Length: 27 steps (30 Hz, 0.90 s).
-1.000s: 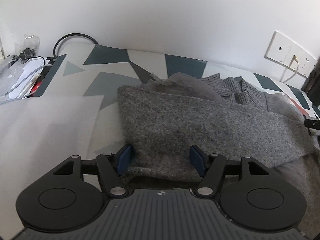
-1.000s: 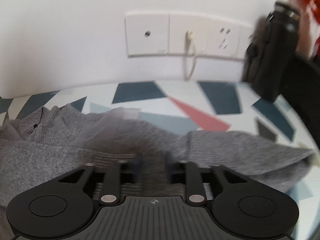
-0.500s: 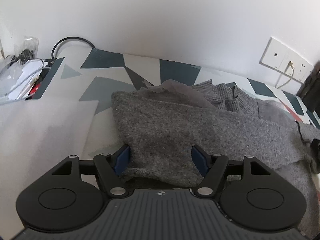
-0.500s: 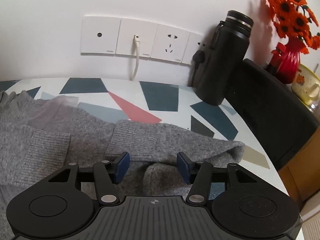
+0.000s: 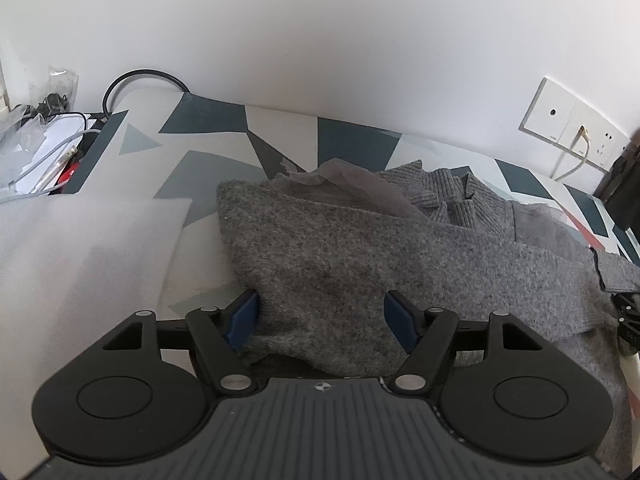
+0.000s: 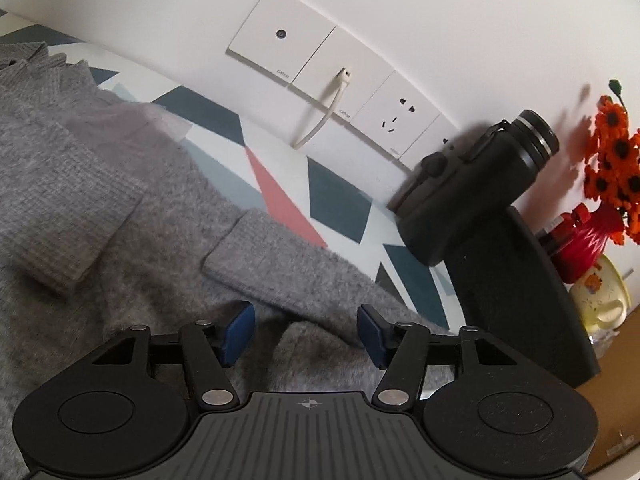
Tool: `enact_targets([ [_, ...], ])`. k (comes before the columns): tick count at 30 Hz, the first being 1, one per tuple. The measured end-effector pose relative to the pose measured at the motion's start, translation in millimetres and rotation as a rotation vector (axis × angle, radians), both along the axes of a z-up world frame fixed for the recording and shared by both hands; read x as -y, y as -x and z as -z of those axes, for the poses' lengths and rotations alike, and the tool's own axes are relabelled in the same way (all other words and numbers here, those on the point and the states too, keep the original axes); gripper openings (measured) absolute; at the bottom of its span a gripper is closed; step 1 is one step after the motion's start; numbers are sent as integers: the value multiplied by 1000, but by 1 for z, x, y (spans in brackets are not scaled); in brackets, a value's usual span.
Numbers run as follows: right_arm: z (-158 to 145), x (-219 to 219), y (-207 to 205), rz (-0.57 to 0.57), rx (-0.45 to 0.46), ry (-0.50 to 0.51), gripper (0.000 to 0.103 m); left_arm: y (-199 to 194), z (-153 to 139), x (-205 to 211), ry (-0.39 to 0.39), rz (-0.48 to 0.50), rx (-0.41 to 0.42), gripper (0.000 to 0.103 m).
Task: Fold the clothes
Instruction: 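Lay the held sleeve across the folded sweater body with the right gripper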
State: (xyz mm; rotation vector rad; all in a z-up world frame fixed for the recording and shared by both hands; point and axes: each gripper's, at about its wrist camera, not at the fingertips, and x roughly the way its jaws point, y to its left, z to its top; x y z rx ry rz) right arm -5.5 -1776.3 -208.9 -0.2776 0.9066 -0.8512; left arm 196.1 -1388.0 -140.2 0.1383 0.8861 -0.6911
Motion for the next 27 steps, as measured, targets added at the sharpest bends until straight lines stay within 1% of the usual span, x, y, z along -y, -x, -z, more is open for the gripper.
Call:
enact_targets([
  [1,0,2,-1,3,8,-12,24,-1,0,0,-1,0,-1,70],
  [2,-1,5,-1,12,21,-33,15,-1,0,0,-2,2,0,70],
  [4,-6,9,1,36,77,-90,9,-3,0,0,-4,5,1,70],
  [6,-12,8,5,51,148,-138,5,-4,1,-1,-5,6,3,70],
  [10,-30,-4,13,48,340,-266,5,-8,-1,-4,5,9,-2,70],
  [11,-34,-8,10,36,373,-302,5,-9,-1,-5,7,10,-3,70],
  [14,-41,-24,-3,-25,434,-412,5,-12,-5,-8,7,23,-2,70],
  [18,-46,-53,-23,-125,467,-504,5,-16,-8,-8,-2,46,-1,70],
  [21,-44,-69,-36,-187,451,-576,5,-18,-7,-9,-6,44,-12,70],
  [24,-35,-79,-45,-208,387,-591,5,-17,-3,-11,-9,46,-26,70],
  [27,-30,-80,-47,-193,372,-606,5,-16,1,-15,-17,49,-32,70],
])
